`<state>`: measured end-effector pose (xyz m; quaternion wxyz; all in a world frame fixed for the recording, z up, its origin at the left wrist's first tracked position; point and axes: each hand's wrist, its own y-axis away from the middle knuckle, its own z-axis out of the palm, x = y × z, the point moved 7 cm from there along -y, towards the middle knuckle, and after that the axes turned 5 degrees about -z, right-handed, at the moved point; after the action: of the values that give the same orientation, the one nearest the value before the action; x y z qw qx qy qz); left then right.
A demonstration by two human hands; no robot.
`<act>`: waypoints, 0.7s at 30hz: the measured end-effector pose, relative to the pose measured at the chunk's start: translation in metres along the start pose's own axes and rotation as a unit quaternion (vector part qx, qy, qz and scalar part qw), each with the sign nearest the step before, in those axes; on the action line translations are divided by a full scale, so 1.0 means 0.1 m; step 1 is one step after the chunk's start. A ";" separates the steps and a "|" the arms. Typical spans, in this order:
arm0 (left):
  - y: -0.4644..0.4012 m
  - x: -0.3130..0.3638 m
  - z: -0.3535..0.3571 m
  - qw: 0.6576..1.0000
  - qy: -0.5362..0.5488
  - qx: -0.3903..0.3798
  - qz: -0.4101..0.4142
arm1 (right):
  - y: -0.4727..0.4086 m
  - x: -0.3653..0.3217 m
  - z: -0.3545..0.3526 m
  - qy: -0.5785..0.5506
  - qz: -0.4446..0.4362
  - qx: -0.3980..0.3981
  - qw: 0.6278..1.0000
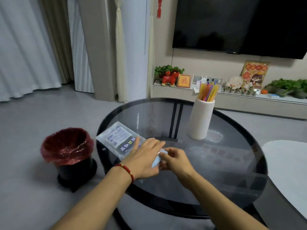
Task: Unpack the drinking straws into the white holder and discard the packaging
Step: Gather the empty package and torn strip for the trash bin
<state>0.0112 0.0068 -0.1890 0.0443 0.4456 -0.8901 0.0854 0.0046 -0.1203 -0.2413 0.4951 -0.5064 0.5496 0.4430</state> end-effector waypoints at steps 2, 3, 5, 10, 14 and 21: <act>0.28 -0.38 -0.20 0.996 0.014 0.048 -0.070 | -0.14 -0.04 0.42 -0.050 0.008 -0.021 0.999; 0.43 -0.58 -0.28 0.992 0.014 0.076 -0.100 | -0.20 -0.07 0.62 -0.063 0.012 -0.030 0.997; 0.80 -1.06 -0.43 0.978 0.033 0.137 -0.154 | -0.34 -0.10 1.15 -0.082 0.022 -0.046 0.995; 1.42 -2.05 -0.65 0.928 0.158 0.224 -0.252 | -0.59 -0.14 2.28 -0.112 0.052 -0.043 0.991; 1.61 -2.61 -0.59 0.885 0.196 0.285 -0.310 | -0.78 -0.08 2.92 -0.132 0.103 -0.023 0.986; 1.56 -3.38 -0.28 0.819 0.236 0.333 -0.404 | -0.79 -0.18 3.40 -0.113 0.123 -0.155 0.974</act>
<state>0.0886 0.3695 -0.2319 0.1327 0.7188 -0.5099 0.4535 0.1160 0.2101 -0.2617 0.4113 -0.4518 0.4727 0.6351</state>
